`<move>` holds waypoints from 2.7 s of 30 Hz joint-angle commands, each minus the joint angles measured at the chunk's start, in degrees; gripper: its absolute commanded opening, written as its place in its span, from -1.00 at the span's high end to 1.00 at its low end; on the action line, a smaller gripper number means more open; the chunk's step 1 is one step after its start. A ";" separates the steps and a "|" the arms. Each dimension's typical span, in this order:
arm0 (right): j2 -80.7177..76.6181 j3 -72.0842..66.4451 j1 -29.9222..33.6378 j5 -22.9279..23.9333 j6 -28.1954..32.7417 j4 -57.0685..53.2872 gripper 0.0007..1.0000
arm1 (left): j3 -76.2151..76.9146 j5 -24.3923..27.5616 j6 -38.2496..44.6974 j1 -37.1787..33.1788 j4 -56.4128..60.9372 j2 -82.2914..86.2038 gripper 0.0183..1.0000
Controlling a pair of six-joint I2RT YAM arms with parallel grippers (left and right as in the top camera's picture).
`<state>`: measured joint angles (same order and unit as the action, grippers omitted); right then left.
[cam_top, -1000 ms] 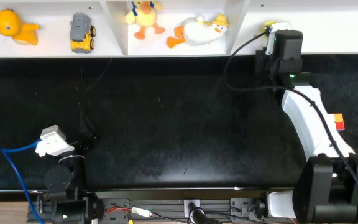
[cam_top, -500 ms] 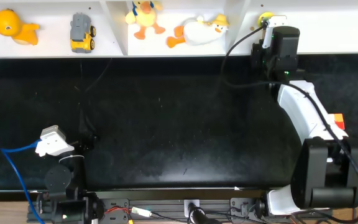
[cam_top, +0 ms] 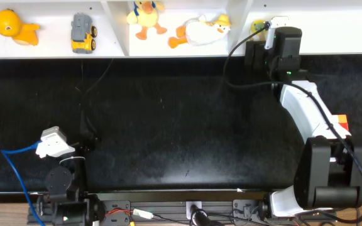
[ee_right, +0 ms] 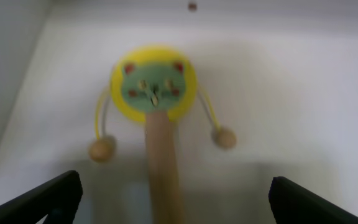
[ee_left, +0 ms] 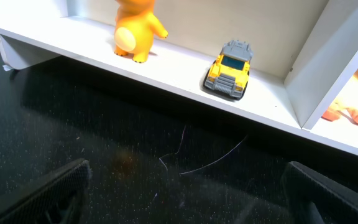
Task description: Store Toys
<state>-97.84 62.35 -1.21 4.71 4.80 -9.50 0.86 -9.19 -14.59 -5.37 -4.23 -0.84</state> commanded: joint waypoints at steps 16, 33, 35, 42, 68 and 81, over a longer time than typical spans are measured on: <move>38.49 6.43 0.17 -0.68 -24.96 -40.46 -0.99 | -0.42 0.37 1.25 -0.42 0.35 0.68 -0.99; 28.59 6.51 31.63 1.09 -45.59 -56.94 -1.00 | -0.42 0.37 1.25 -0.42 0.35 0.68 -1.00; 25.07 6.51 36.24 1.09 -45.81 -58.49 -1.00 | -0.42 0.37 1.25 -0.42 0.35 0.68 -1.00; 13.42 6.51 40.59 1.29 -45.97 -56.48 -1.00 | -0.42 0.37 1.25 -0.42 0.35 0.68 -0.99; -2.69 6.49 37.64 8.28 -44.46 -43.54 -0.99 | -0.42 0.37 1.25 -0.42 0.35 0.68 -1.00; -6.01 6.36 34.56 10.43 -46.64 -42.99 -0.98 | -0.42 0.37 1.25 -0.42 0.35 0.68 -1.00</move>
<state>-101.95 68.16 33.34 13.91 -40.93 -52.51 0.84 -9.19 -14.59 -5.37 -4.23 -0.84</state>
